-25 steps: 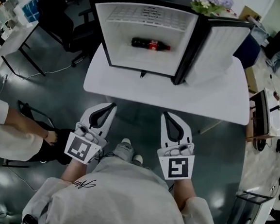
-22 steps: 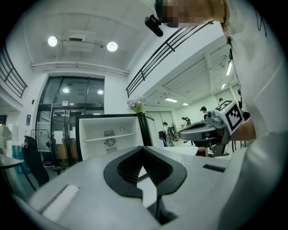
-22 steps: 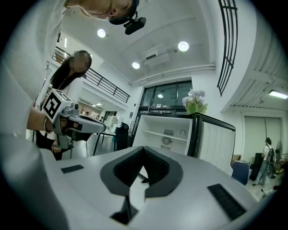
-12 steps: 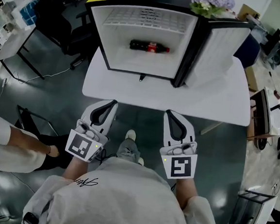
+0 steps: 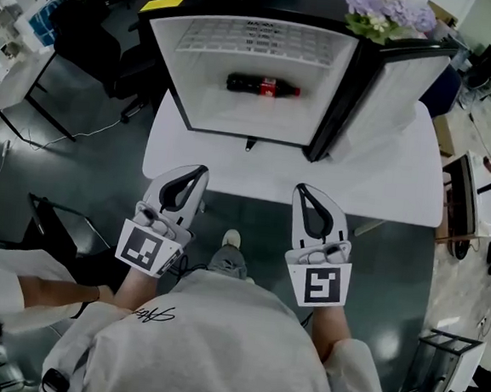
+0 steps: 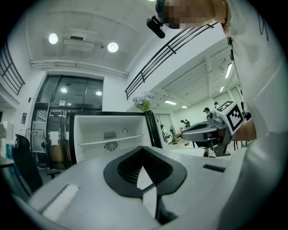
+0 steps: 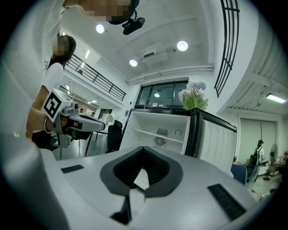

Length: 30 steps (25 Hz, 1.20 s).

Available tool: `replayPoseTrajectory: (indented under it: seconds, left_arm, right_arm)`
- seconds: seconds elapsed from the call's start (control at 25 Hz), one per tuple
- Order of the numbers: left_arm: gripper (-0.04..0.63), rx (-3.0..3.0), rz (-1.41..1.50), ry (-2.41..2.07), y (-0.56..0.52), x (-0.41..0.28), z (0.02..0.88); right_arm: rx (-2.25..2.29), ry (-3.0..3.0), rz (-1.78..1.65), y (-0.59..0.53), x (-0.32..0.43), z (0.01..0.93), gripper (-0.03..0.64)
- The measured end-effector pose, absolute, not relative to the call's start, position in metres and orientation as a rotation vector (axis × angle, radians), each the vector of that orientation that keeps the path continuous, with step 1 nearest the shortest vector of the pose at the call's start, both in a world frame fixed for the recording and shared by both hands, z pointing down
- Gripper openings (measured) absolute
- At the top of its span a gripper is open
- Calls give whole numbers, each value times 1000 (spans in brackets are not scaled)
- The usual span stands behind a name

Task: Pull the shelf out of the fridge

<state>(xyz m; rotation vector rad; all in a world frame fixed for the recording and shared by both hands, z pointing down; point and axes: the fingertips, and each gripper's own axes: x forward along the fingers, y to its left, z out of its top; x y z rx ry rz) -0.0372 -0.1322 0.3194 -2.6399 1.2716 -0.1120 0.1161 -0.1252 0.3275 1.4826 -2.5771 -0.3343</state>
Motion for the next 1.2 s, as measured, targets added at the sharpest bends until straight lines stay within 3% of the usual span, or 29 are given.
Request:
replayPoseTrajectory:
  seconds: [1.2]
  left_arm:
    - [5, -2663, -109, 1153, -298, -79, 304]
  right_arm:
    - [1569, -2536, -353, -286, 70, 302, 12]
